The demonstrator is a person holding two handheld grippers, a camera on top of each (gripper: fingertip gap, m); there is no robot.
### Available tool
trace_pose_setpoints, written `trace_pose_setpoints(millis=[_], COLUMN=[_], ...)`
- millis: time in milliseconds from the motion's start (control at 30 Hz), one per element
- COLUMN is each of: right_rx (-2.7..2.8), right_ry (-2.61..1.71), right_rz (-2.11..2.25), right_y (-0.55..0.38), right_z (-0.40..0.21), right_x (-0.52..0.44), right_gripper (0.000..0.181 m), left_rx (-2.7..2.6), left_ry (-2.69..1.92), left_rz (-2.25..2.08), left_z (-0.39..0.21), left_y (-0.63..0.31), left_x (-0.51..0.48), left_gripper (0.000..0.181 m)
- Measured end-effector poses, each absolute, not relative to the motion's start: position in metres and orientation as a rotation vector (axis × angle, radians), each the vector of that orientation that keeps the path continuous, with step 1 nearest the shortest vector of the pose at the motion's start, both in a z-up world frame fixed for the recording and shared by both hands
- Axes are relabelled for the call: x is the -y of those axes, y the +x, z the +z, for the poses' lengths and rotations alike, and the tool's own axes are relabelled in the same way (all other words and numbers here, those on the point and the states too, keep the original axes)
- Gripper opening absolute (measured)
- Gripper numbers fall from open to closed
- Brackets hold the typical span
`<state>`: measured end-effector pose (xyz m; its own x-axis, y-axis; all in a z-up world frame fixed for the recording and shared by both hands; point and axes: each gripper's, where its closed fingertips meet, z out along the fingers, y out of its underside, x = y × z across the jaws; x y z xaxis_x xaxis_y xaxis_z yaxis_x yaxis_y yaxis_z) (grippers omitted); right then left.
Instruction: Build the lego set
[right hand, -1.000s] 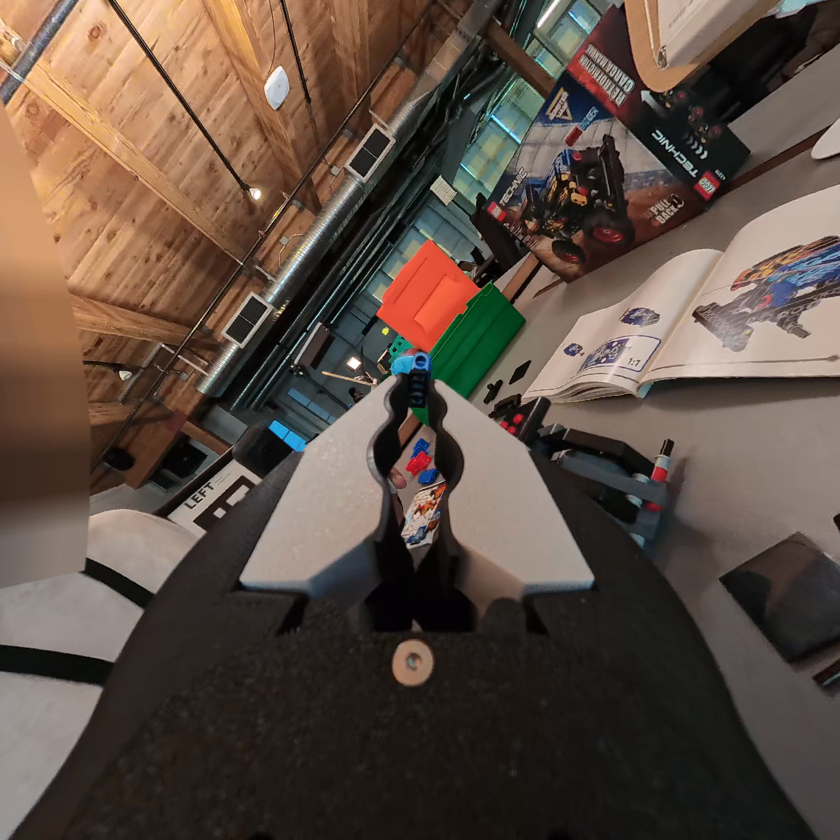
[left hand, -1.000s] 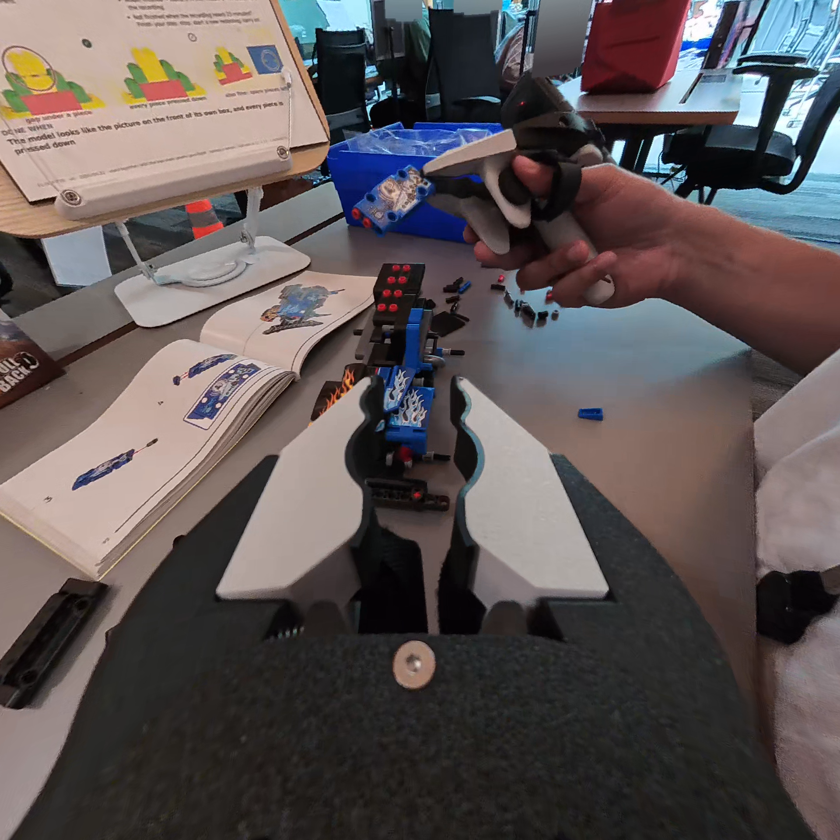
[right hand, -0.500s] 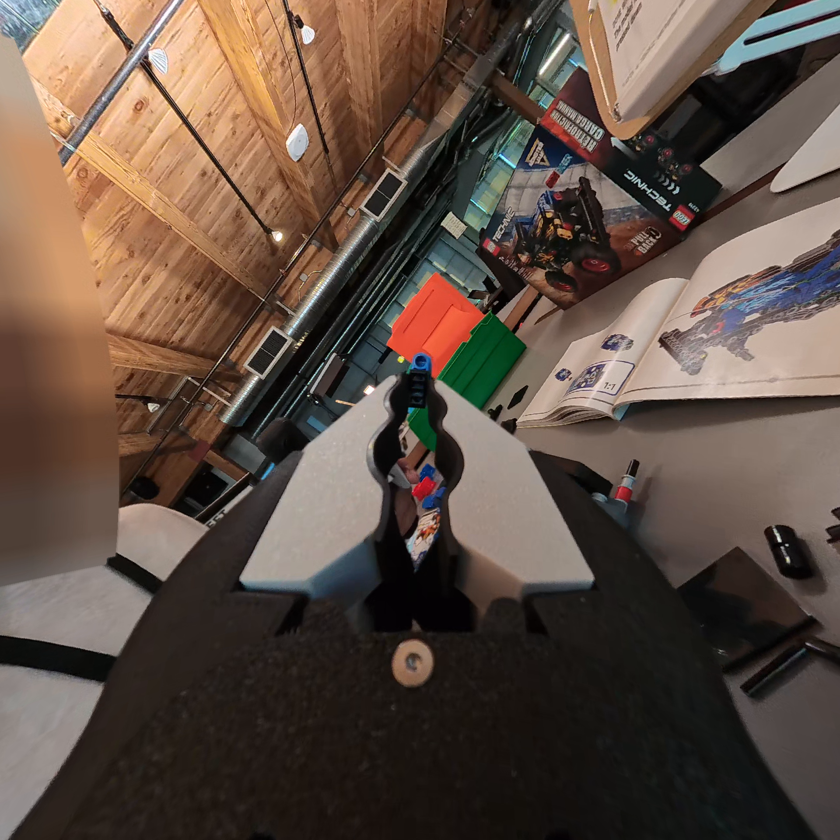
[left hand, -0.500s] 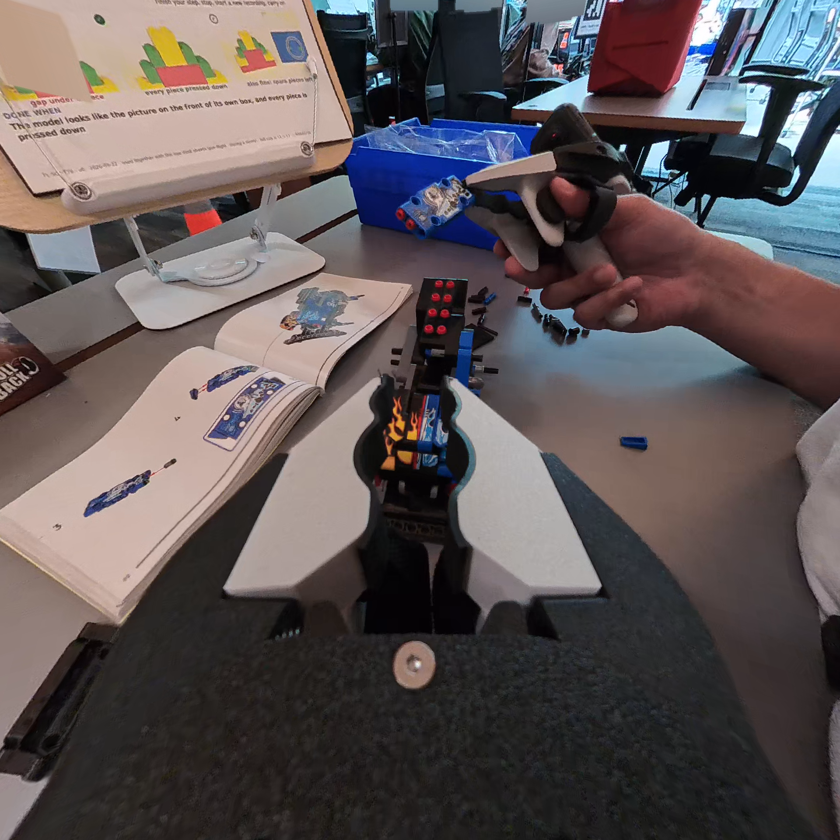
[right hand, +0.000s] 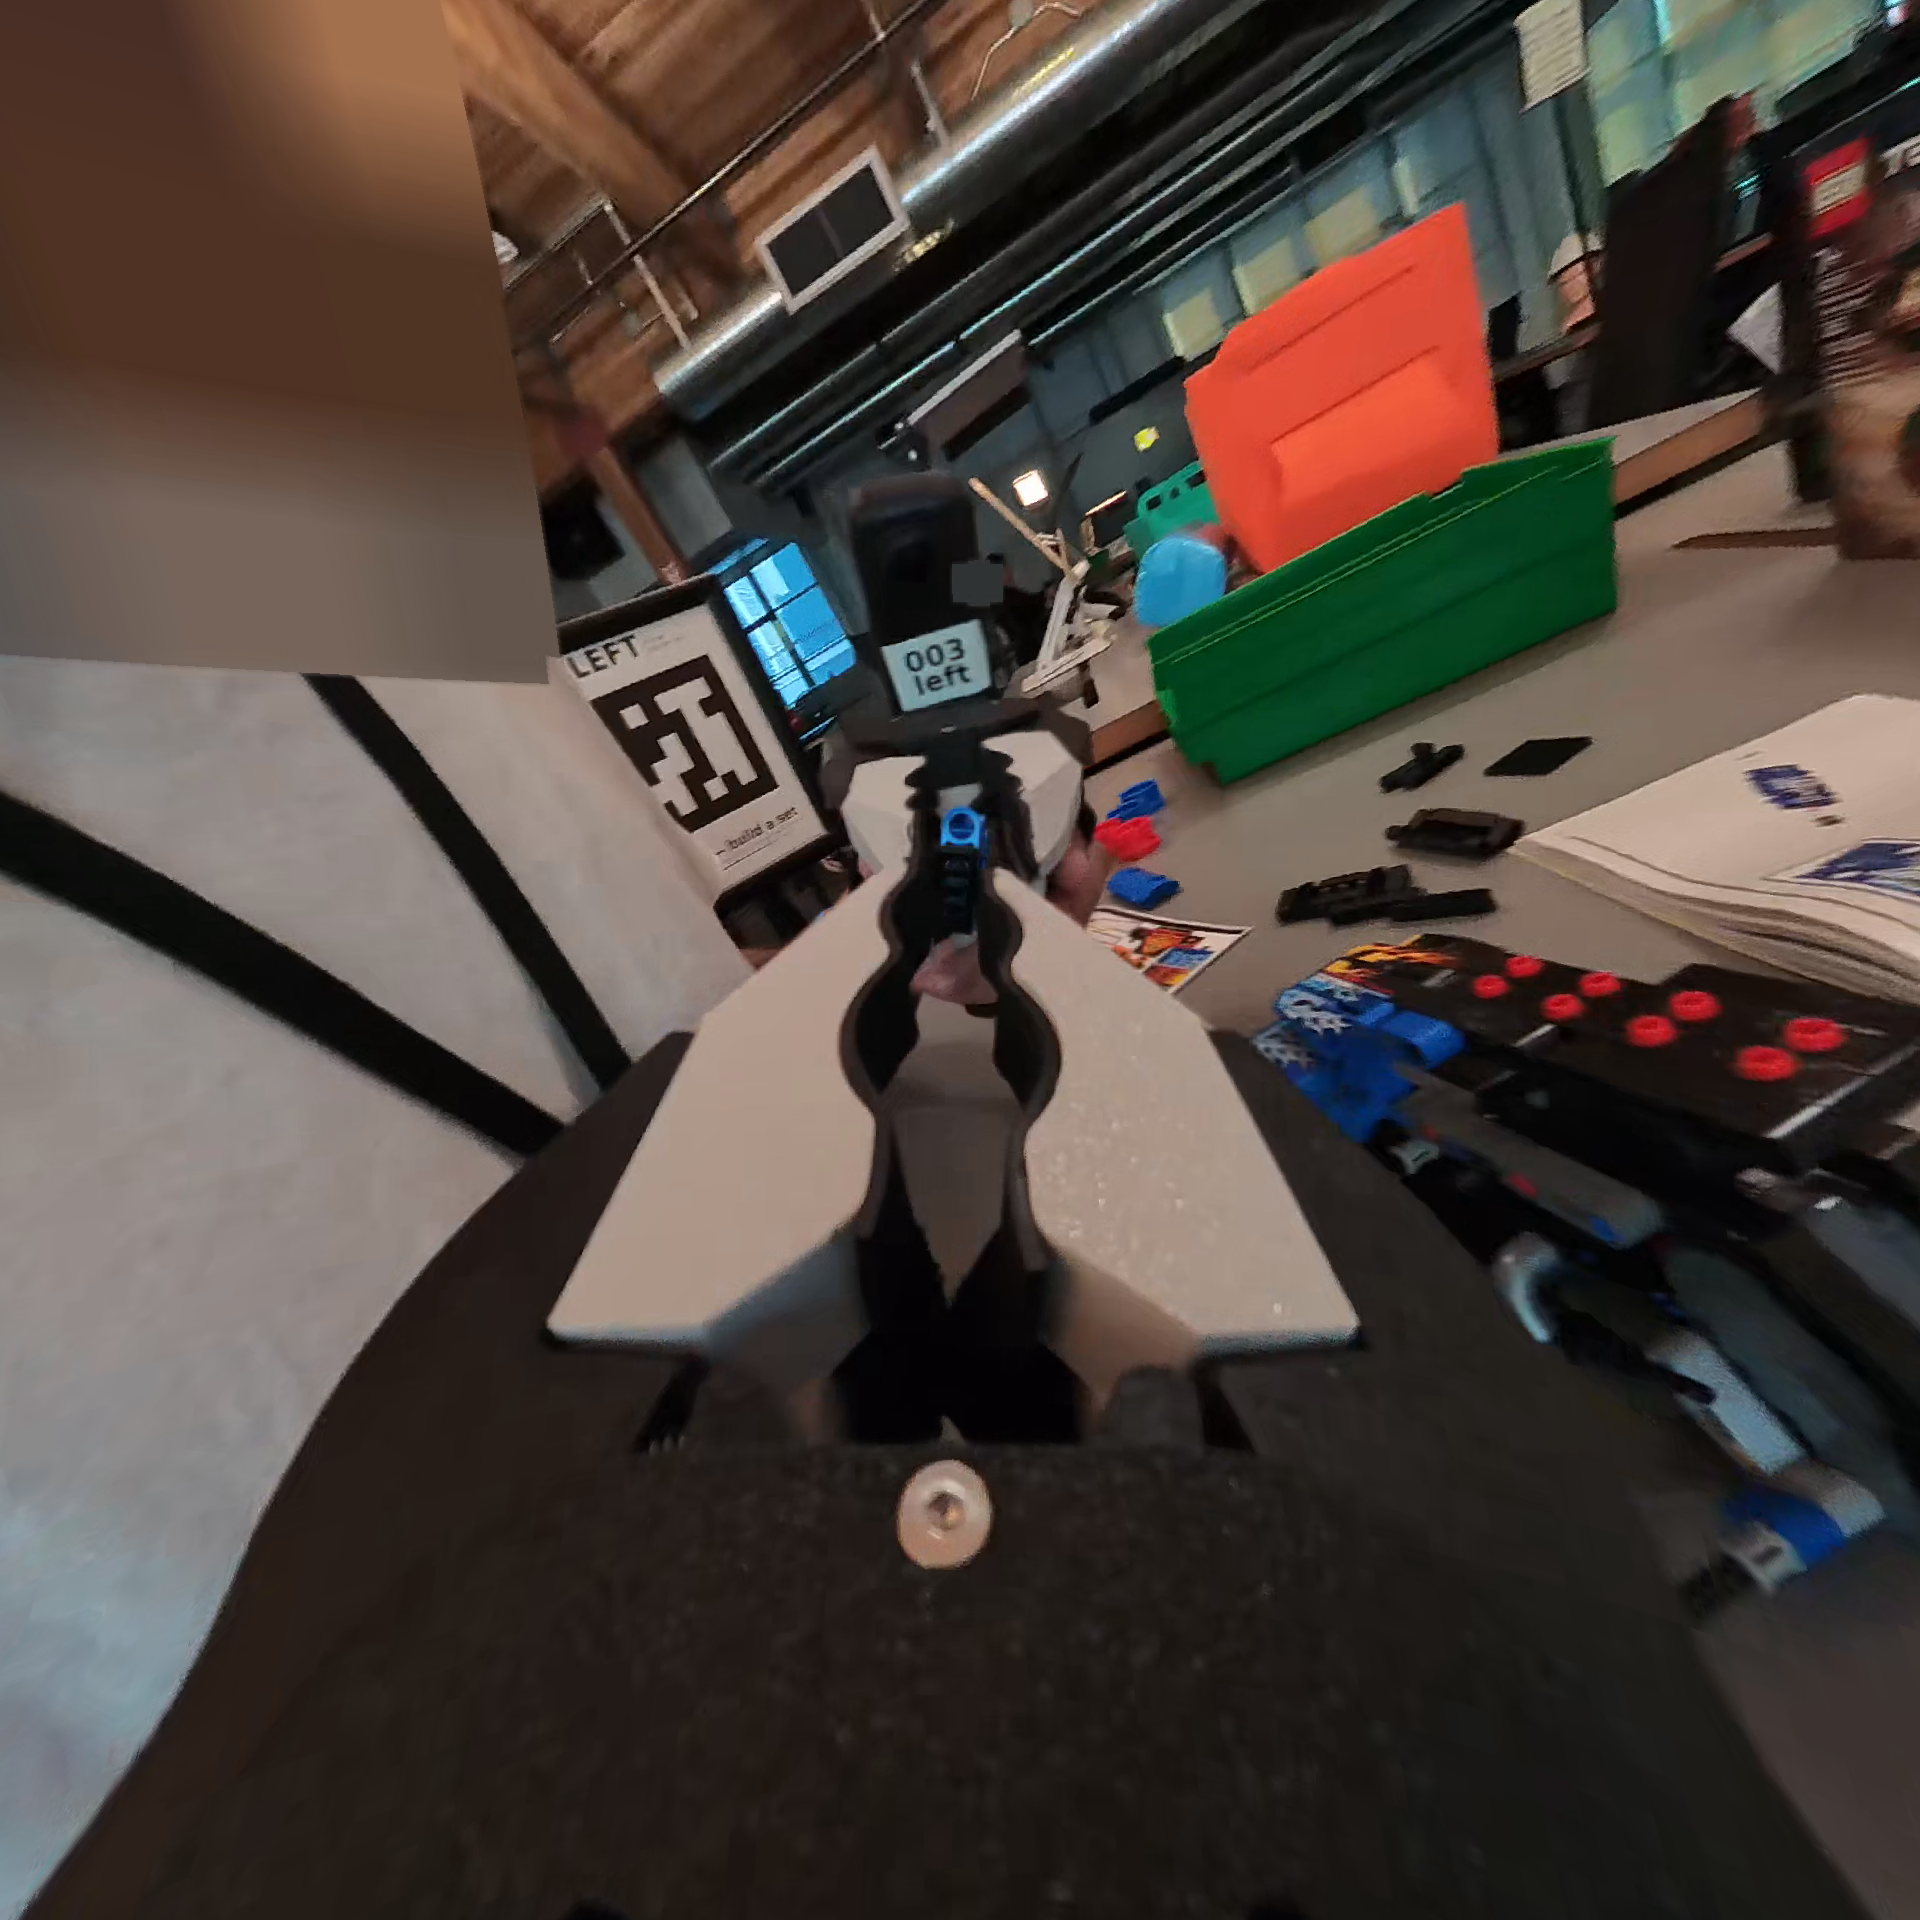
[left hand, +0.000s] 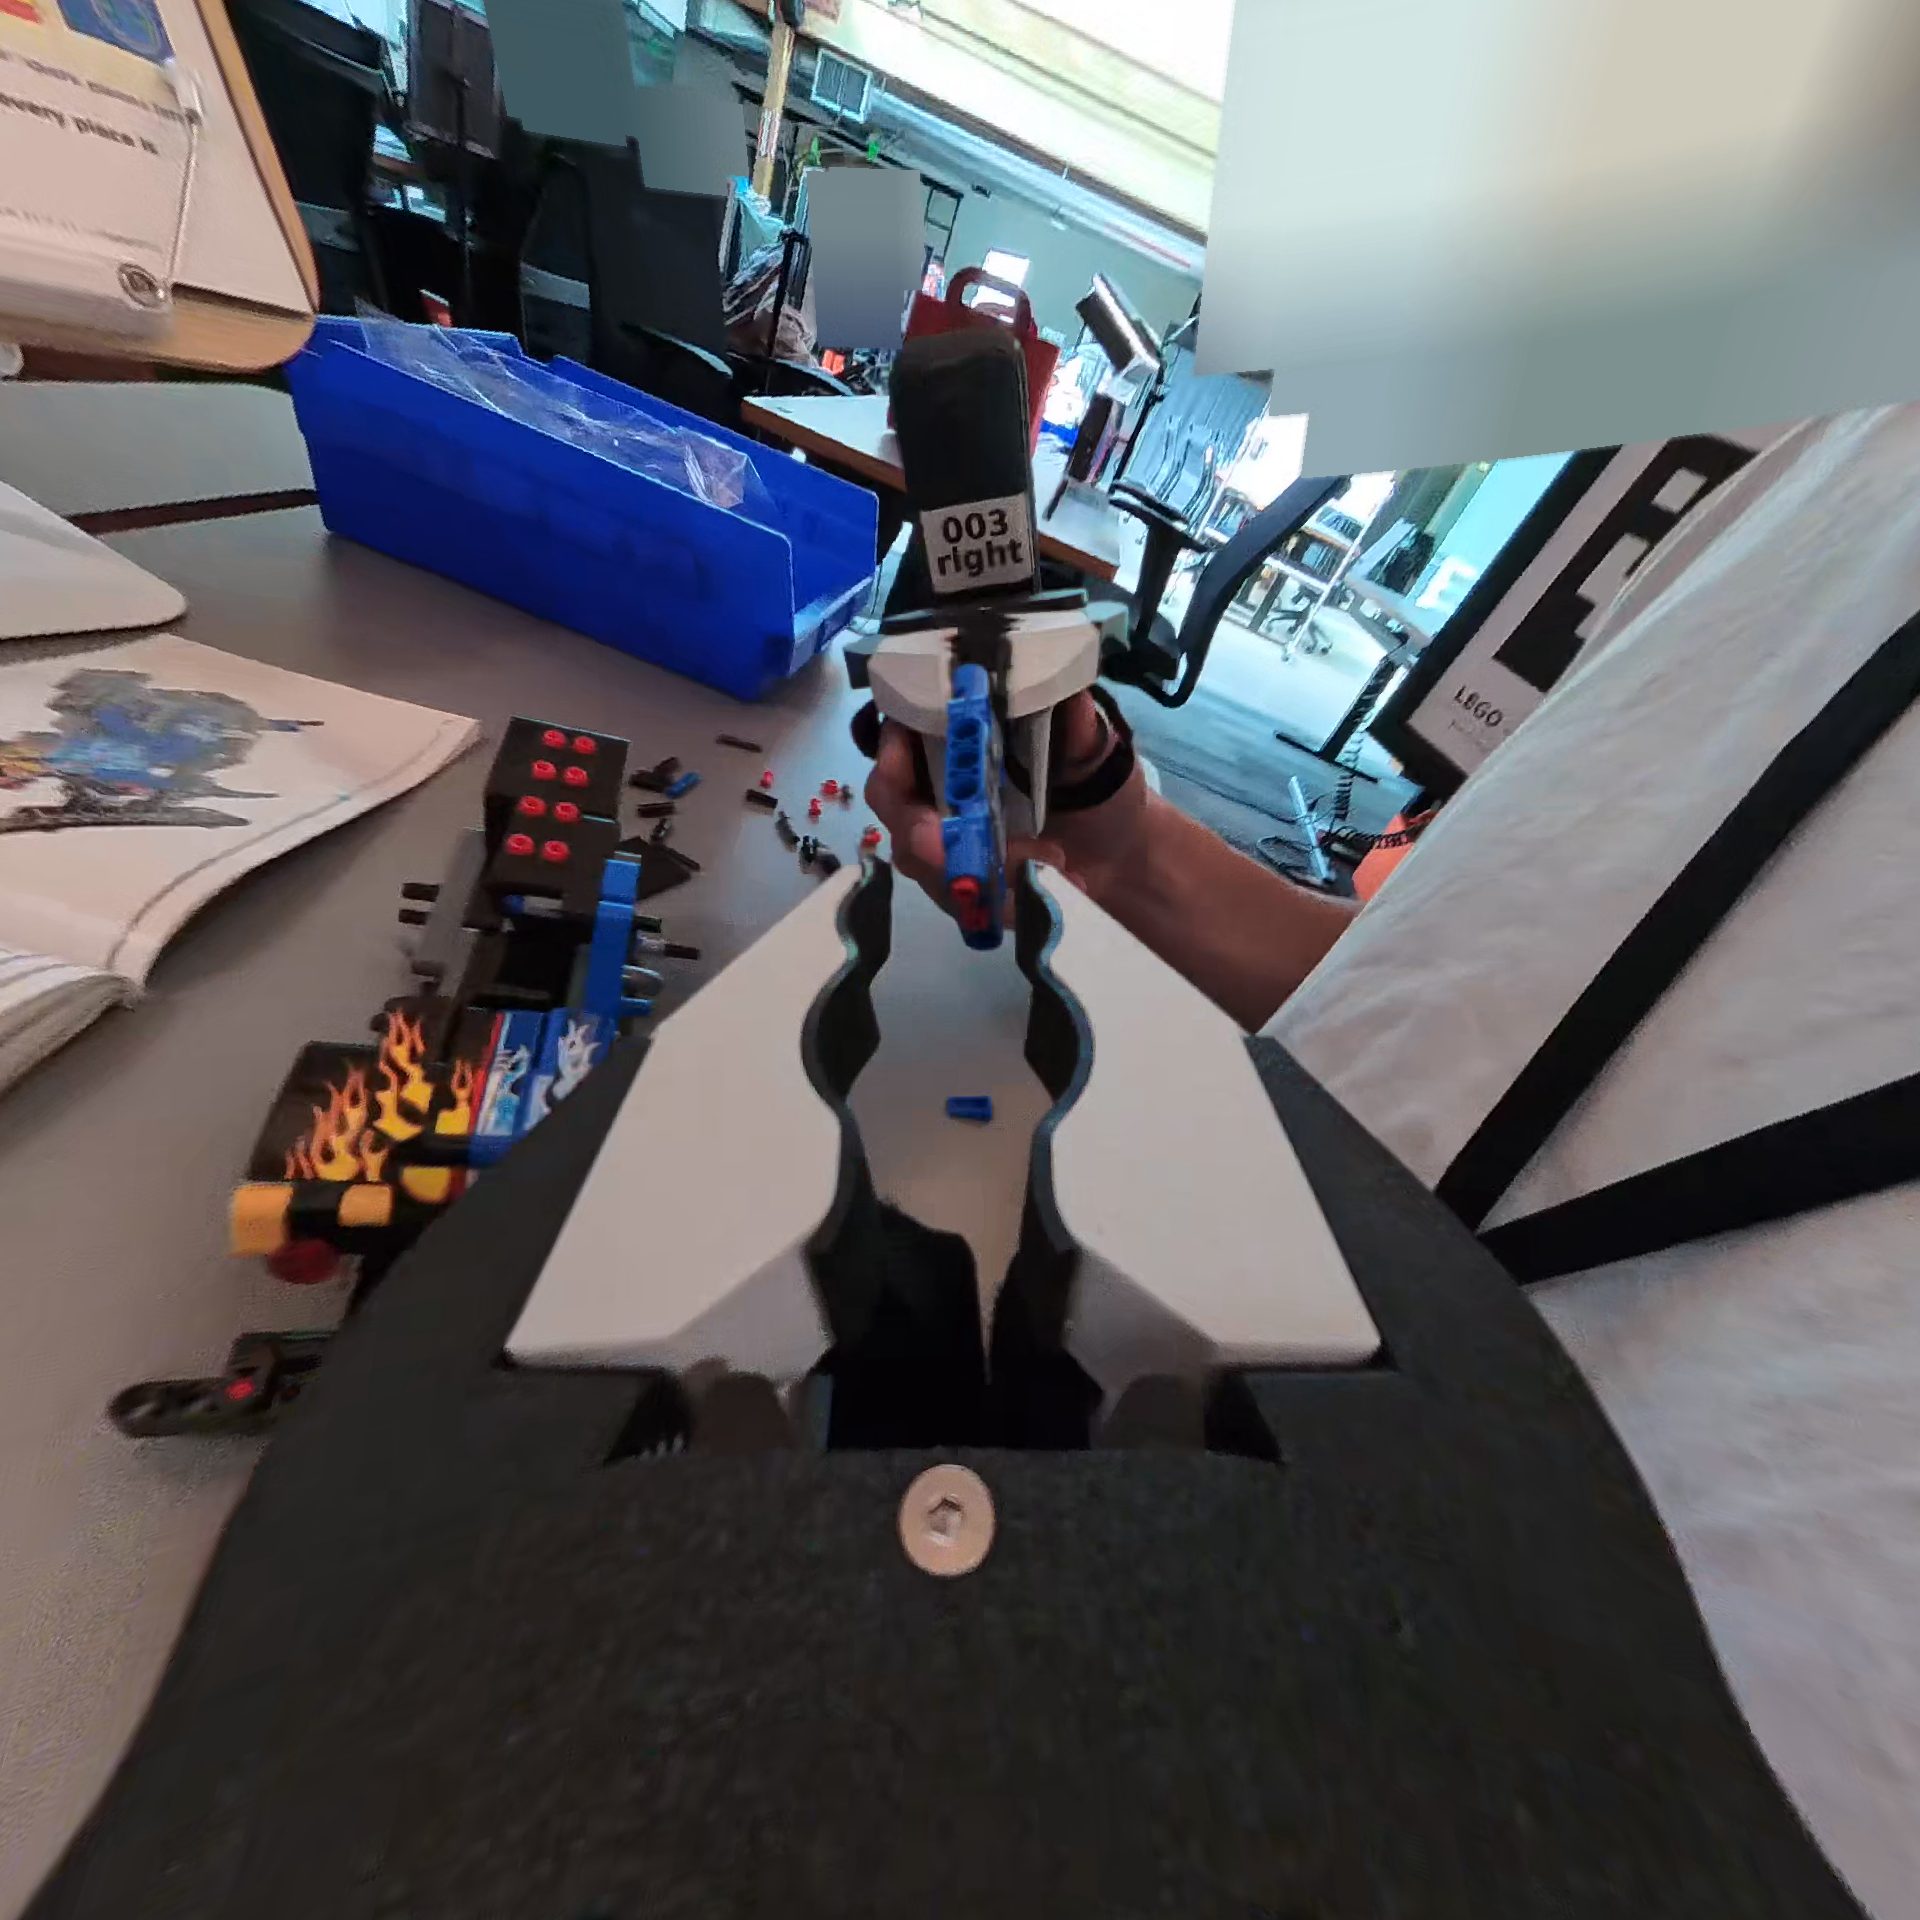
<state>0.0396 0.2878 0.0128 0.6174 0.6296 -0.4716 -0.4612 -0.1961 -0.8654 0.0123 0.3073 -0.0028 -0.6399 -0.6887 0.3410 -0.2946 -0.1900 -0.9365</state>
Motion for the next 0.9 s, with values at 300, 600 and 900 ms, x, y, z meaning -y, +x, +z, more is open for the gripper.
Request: trace_pose_setpoints(millis=[300, 600, 900], right_rx=[0.113, 0.322, 0.867], right_ry=[-1.552, -1.874, -1.947], right_rz=[0.949, 0.497, 0.563], right_y=[0.017, 0.047, 0.044], right_z=[-0.015, -0.052, -0.061], right_x=[-0.266, -0.270, -0.280], right_gripper=[0.008, 0.025, 0.008], left_rx=[-1.871, -1.982, -2.015], left_ry=[-1.131, -1.109, -0.831], left_rz=[-1.824, -1.432, -1.296], left_z=[-0.029, -0.067, -0.055], left_y=[-0.012, 0.003, 0.022], left_x=[-0.284, -0.298, -0.299], left_gripper=[0.006, 0.006, 0.006])
